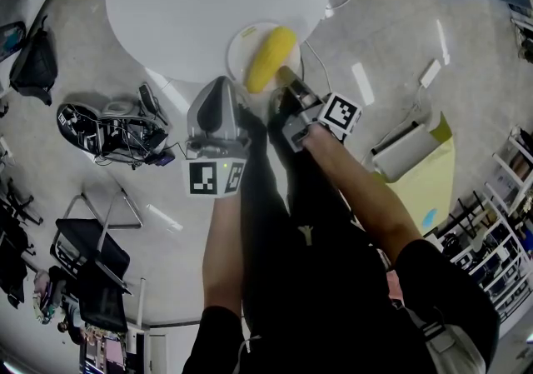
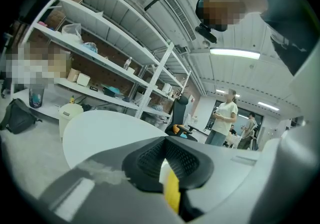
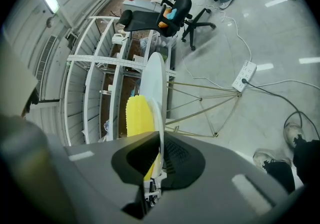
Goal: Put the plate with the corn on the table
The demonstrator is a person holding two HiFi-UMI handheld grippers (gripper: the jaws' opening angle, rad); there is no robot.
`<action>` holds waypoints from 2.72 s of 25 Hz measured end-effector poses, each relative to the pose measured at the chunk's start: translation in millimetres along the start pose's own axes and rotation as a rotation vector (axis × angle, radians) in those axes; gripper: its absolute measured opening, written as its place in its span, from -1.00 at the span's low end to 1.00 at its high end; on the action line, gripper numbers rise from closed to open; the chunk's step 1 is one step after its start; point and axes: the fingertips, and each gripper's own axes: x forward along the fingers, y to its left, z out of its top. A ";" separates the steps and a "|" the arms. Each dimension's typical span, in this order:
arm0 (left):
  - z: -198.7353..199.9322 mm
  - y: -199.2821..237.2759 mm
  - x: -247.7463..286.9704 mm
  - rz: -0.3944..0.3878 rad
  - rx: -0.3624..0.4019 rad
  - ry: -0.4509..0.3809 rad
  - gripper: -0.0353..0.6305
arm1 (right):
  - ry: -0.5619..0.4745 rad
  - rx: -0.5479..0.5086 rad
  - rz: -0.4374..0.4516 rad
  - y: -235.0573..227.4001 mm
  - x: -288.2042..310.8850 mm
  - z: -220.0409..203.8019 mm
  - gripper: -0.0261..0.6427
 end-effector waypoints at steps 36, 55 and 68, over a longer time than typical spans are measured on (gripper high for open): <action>32.1 32.4 12.8 -0.057 -0.016 -0.005 -0.88 | -0.133 0.108 -0.190 -0.6 30.6 -4.8 -0.53; 57.9 37.3 13.2 -0.126 0.011 -0.020 -0.88 | -0.186 0.089 -0.241 4.6 43.0 -1.9 -0.37; 53.6 42.1 33.8 -0.074 0.011 0.001 -0.88 | -0.137 0.093 -0.248 7.1 57.8 -2.3 -0.28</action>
